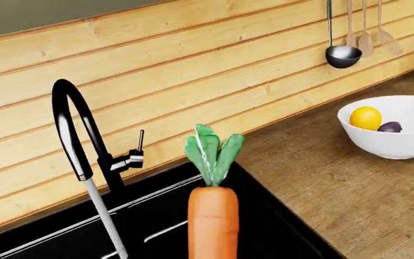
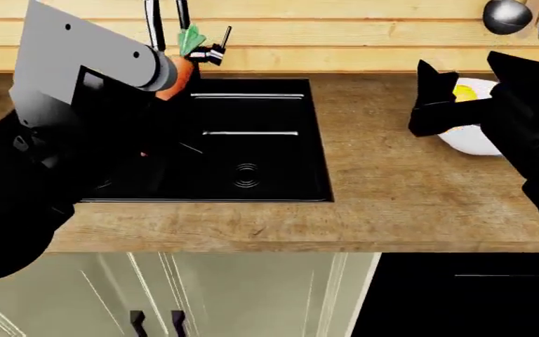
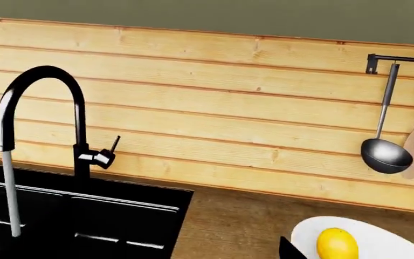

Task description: Pick the eggplants and oranges from the sink and place them in one bowl. Place the carrot in the other bowl. Then turn off the sink faucet.

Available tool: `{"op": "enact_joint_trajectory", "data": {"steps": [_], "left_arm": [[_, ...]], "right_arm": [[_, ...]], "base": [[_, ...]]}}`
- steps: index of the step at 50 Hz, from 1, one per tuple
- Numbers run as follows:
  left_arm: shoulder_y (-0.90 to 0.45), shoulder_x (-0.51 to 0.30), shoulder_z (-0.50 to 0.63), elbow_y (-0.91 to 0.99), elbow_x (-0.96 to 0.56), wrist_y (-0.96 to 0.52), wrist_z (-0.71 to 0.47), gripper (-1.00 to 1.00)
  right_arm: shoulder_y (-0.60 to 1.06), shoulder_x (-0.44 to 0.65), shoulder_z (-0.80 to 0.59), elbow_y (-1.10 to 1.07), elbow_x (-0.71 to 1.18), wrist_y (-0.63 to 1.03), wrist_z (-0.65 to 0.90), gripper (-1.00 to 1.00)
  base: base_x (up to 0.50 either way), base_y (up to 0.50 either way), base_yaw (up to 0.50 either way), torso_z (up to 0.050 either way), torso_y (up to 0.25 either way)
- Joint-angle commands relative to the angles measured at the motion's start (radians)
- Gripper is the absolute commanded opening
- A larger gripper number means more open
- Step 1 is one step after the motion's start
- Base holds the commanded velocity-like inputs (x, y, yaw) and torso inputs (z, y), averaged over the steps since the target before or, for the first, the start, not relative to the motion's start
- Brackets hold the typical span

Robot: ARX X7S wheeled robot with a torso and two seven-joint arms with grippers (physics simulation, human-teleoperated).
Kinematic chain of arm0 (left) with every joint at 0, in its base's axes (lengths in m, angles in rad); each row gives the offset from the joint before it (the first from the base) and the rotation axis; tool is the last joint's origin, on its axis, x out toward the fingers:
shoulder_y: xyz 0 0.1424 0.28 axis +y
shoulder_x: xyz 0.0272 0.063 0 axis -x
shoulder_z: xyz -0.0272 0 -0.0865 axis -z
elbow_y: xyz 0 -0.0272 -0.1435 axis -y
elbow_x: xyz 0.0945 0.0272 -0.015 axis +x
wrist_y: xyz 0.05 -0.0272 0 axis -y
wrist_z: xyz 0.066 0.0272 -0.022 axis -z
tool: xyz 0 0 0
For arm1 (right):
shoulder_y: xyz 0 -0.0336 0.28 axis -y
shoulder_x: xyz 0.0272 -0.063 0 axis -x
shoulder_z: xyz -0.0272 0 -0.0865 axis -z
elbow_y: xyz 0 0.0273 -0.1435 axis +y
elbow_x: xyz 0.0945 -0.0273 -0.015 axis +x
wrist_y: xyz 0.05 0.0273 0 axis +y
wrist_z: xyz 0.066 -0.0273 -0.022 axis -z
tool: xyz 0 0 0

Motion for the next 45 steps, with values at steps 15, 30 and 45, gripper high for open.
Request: {"op": "enact_joint_trajectory", "data": {"steps": [15,30,45], "left_arm": [[0.021,-0.036,0.005,0.003,-0.014,0.061,-0.023,-1.0],[0.051,-0.041,0.019,0.01,0.017,0.096,-0.003,-1.0],[0.066,-0.056,0.024,0.02,0.025,0.119,0.006,-1.0]], "right_arm": [[-0.033,0.008,-0.027,-0.01,-0.038,-0.051,-0.042,1.0],[-0.033,0.005,-0.033,-0.012,-0.042,-0.065,-0.048,1.0],[-0.072,-0.004,-0.044,0.009,-0.067,-0.102,-0.067,1.0]], "base": [[-0.11,0.45,0.0,0.0,0.0],[0.14,0.5,0.0,0.0,0.0],[0.14,0.5,0.0,0.0,0.0]]}}
